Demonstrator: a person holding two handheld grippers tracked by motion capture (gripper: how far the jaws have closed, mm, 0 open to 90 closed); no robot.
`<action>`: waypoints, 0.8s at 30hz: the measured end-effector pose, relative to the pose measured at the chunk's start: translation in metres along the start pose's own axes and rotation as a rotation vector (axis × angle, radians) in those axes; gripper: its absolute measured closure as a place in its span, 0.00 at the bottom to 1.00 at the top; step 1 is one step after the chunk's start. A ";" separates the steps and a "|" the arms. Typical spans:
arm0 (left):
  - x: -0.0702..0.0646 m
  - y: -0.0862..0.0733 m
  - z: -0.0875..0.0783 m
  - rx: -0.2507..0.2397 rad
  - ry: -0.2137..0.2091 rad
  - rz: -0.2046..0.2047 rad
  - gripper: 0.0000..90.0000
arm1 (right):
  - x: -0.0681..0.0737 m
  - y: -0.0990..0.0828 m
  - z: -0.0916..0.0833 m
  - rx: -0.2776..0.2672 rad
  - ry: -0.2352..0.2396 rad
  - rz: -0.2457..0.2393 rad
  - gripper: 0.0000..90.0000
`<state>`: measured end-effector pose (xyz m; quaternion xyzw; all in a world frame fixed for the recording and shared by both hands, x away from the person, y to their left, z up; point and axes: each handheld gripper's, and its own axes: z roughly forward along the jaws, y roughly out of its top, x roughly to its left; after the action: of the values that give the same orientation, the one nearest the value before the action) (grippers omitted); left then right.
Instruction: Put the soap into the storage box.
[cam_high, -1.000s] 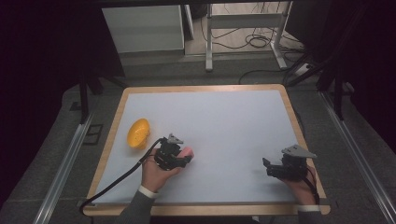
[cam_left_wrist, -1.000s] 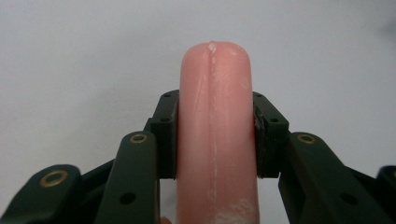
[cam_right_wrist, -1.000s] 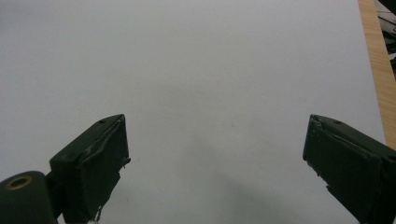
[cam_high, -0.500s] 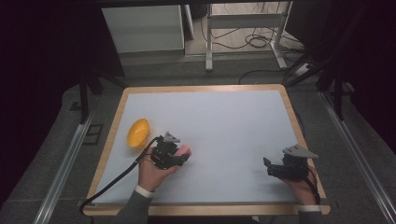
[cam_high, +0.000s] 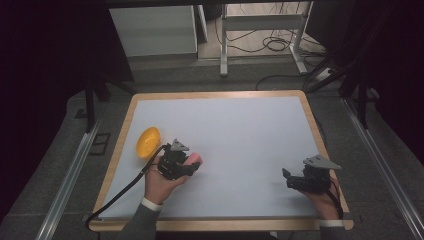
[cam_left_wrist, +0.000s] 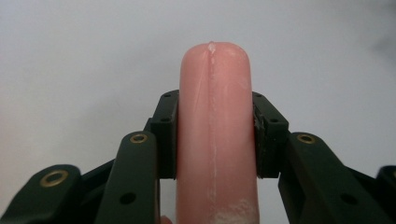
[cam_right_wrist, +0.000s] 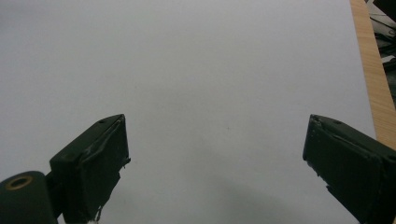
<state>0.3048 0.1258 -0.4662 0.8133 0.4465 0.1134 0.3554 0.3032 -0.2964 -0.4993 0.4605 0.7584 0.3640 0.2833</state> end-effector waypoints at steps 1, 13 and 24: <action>0.001 0.000 -0.001 -0.006 0.002 0.000 0.67 | 0.000 0.000 0.000 0.000 0.000 0.000 0.07; 0.009 0.001 -0.009 -0.008 0.014 -0.010 0.67 | -0.001 0.000 -0.001 -0.002 -0.003 0.000 0.07; 0.016 0.002 -0.012 -0.012 0.022 -0.023 0.67 | -0.001 0.000 -0.001 -0.001 -0.004 0.000 0.07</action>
<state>0.3095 0.1439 -0.4577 0.8048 0.4590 0.1209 0.3564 0.3031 -0.2977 -0.4986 0.4611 0.7576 0.3635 0.2851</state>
